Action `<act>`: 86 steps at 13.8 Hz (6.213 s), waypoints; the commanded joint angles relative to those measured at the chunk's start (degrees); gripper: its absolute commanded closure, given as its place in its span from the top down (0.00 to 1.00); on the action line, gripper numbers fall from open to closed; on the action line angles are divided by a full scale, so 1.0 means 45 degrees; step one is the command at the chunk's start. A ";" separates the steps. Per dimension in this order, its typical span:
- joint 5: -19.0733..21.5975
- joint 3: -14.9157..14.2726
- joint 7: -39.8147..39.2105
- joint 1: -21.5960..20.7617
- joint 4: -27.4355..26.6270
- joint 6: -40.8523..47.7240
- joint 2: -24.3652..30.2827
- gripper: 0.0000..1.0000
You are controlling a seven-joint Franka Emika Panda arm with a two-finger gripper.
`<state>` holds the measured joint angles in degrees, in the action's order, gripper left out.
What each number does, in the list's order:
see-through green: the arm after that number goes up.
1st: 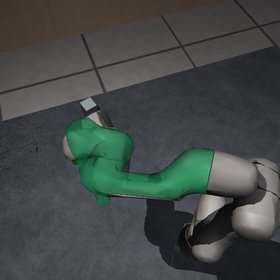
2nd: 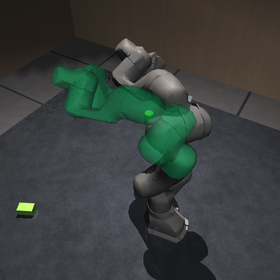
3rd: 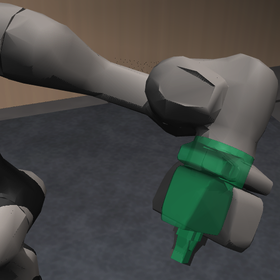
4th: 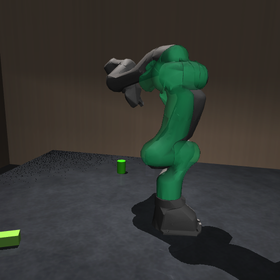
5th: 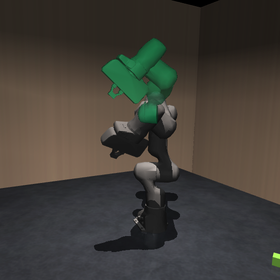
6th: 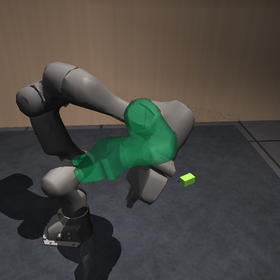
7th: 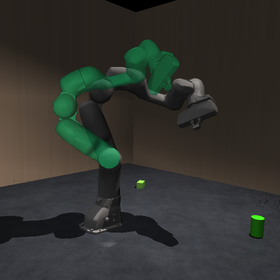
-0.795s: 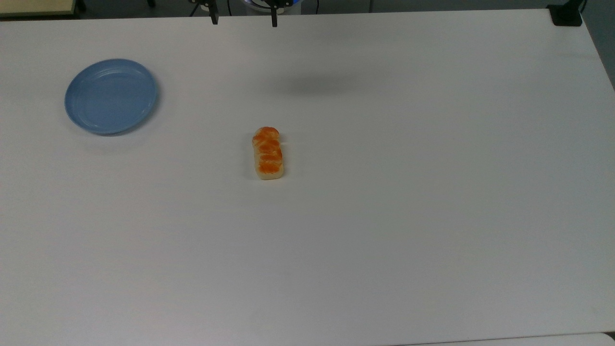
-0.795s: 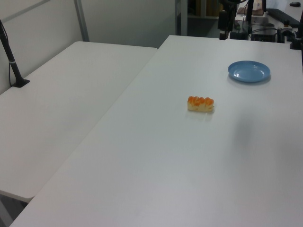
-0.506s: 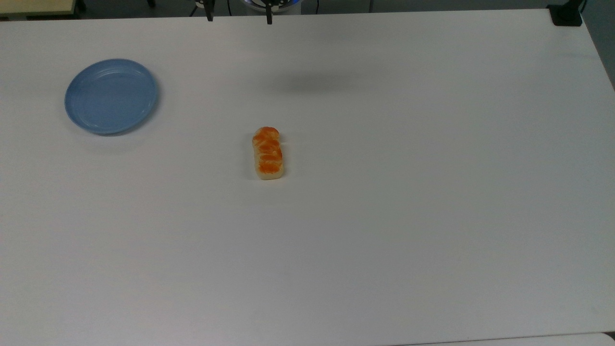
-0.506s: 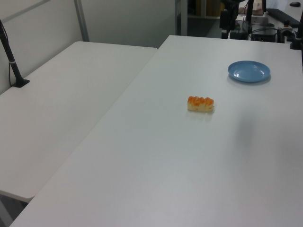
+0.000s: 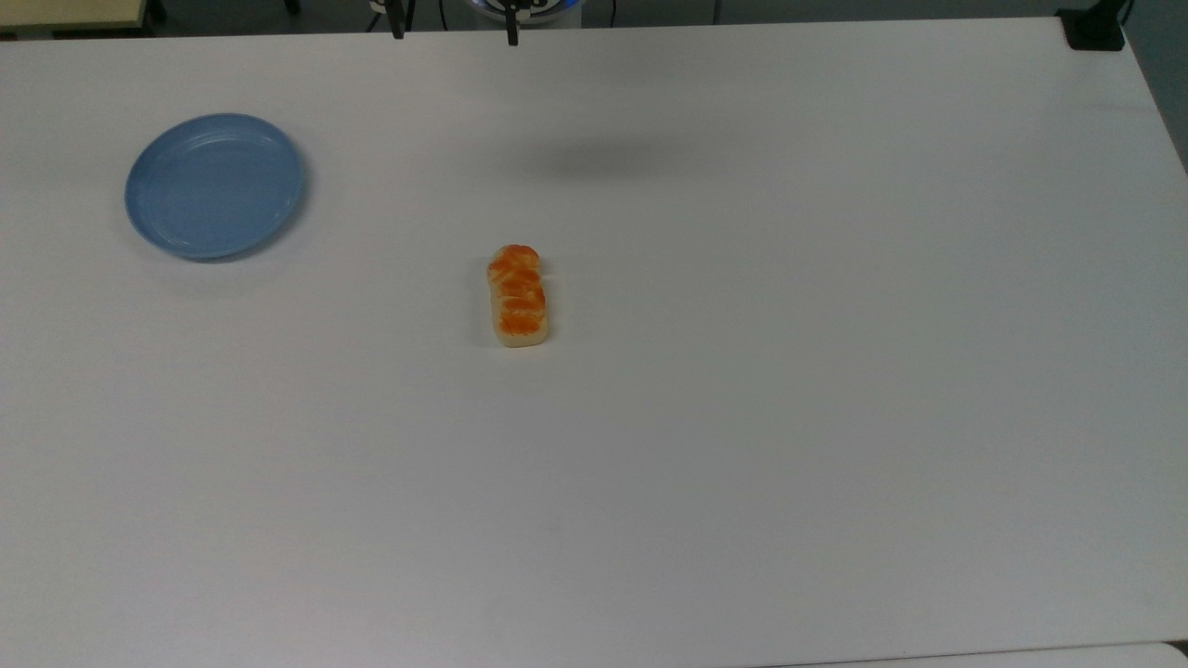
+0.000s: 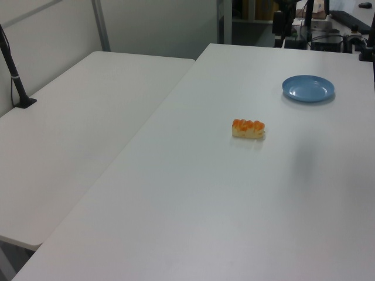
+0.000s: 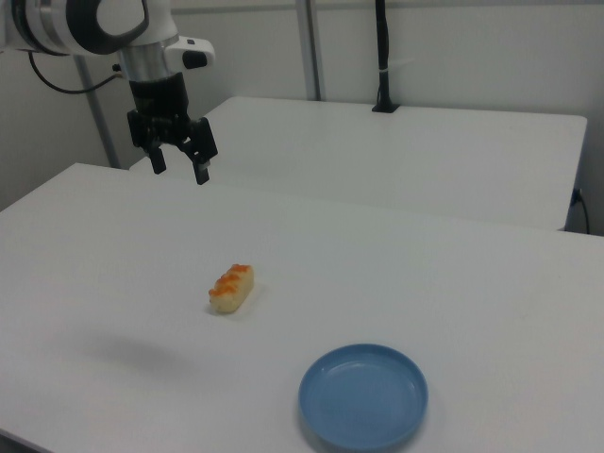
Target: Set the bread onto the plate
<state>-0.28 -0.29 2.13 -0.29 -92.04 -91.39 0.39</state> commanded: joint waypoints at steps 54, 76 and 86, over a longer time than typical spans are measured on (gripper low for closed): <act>-0.1889 0.0006 -0.4002 0.2442 -0.1265 -0.3129 -0.3818 0.39; -0.3474 0.0220 -0.6294 0.5495 -0.2637 -0.5224 -0.3915 1.00; -0.2107 0.0299 0.0061 0.0362 0.0002 -0.2624 -0.2378 1.00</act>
<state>-11.41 1.86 -6.13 5.76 -92.56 -106.32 -15.10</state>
